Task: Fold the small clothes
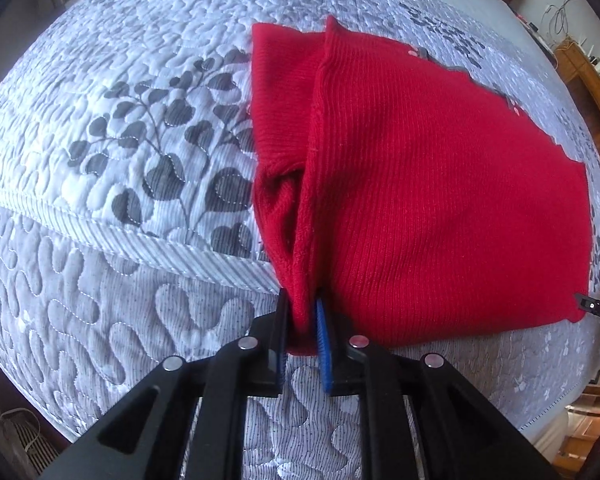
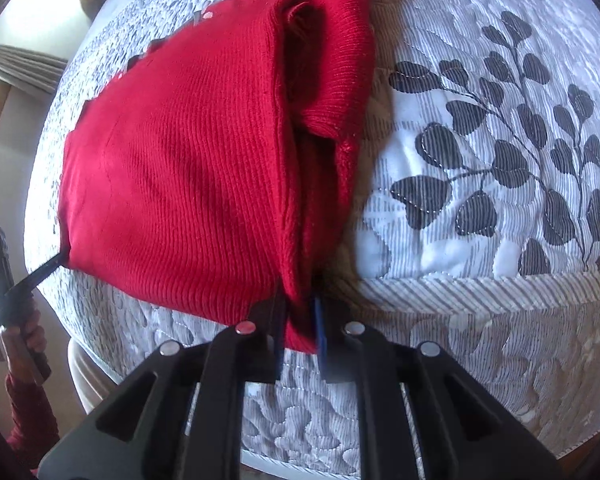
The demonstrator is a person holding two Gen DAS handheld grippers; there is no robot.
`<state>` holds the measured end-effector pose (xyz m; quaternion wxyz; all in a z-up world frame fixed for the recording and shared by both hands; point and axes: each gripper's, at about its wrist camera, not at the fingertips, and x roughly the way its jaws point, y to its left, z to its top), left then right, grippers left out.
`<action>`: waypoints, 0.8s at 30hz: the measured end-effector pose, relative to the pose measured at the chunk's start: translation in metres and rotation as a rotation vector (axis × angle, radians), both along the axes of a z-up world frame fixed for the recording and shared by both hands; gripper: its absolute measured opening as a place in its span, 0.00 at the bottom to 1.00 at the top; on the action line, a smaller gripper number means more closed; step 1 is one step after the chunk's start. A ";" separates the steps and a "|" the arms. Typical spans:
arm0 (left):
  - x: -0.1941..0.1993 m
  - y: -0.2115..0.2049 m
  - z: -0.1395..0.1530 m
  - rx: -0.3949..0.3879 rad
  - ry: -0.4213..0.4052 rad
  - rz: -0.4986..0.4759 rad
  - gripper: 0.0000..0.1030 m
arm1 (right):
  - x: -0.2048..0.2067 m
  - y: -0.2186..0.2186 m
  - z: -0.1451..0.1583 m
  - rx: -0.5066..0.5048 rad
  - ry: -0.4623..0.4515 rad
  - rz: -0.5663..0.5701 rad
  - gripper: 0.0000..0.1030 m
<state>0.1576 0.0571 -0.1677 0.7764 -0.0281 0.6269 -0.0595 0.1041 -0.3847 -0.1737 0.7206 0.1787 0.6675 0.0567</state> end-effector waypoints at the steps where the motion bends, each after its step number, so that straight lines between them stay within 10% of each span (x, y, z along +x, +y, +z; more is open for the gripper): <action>1: -0.002 0.001 0.003 0.004 0.001 0.001 0.20 | -0.002 -0.002 0.002 0.014 -0.006 -0.011 0.18; 5: -0.012 0.017 0.028 0.007 -0.025 0.037 0.37 | -0.016 -0.021 0.022 0.065 -0.068 -0.088 0.66; 13: 0.022 -0.023 0.070 -0.042 -0.105 -0.028 0.37 | 0.005 -0.056 0.035 0.140 -0.109 -0.187 0.64; 24: 0.097 -0.106 0.002 0.029 -0.009 -0.125 0.39 | 0.063 -0.054 0.014 0.098 -0.061 -0.094 0.71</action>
